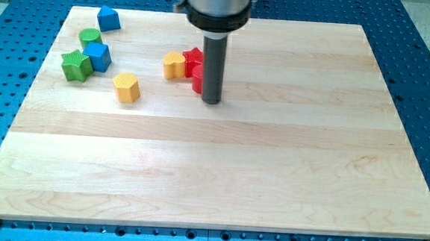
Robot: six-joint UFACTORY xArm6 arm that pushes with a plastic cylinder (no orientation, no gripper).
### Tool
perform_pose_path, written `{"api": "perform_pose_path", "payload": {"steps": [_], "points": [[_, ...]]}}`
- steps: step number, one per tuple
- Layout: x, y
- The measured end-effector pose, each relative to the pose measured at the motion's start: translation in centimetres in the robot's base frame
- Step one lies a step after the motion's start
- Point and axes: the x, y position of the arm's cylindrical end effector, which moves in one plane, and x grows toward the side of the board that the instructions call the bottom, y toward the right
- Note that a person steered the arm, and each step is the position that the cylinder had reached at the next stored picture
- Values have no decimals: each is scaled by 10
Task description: Slide the yellow hexagon to the bottom left of the red circle
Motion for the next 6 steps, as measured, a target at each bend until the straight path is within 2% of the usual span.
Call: {"api": "perform_pose_path", "payload": {"steps": [1,2,3,4,5,6], "points": [[32,-35],[58,-104],[58,-177],[47,-203],[5,-166],[-12,-108]]}}
